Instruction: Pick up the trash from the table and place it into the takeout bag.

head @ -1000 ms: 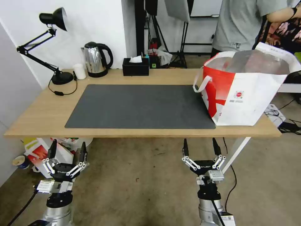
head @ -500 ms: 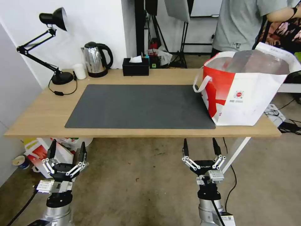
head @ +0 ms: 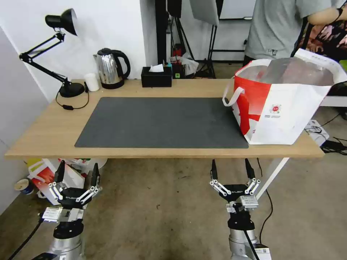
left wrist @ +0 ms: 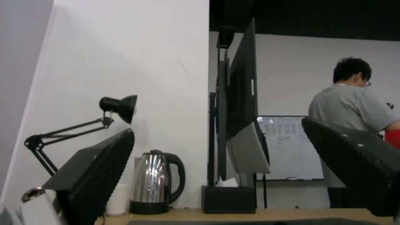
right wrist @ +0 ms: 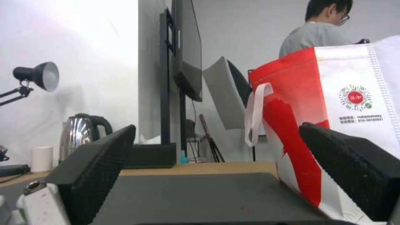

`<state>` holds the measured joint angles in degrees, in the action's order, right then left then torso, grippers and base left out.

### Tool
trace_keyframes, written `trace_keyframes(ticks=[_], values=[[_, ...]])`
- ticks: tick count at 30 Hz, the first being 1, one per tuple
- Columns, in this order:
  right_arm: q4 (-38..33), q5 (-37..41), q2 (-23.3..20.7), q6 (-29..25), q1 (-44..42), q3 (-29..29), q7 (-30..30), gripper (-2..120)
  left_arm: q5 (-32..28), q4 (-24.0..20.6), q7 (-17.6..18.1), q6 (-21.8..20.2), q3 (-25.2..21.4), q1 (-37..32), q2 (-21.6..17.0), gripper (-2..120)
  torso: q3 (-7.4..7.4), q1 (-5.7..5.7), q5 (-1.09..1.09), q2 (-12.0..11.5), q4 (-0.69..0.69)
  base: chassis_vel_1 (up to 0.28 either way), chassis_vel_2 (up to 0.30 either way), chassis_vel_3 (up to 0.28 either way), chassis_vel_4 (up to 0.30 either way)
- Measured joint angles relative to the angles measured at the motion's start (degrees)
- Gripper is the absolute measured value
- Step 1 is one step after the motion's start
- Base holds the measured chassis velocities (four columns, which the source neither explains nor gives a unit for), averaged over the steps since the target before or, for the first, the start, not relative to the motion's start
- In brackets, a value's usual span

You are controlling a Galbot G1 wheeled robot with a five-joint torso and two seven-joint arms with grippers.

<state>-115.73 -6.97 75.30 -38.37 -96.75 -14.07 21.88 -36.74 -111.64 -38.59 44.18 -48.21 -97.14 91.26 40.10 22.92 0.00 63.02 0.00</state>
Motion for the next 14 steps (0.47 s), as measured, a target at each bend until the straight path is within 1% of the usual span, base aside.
trace_keyframes(ticks=[14], values=[[0.0,0.0,0.0,0.0,0.0,0.0,0.0,100,0.0,0.0,0.0,0.0,0.0,0.0,0.0,100,0.0,0.0,0.0,0.0,0.0,0.0,0.0,0.0,0.0]])
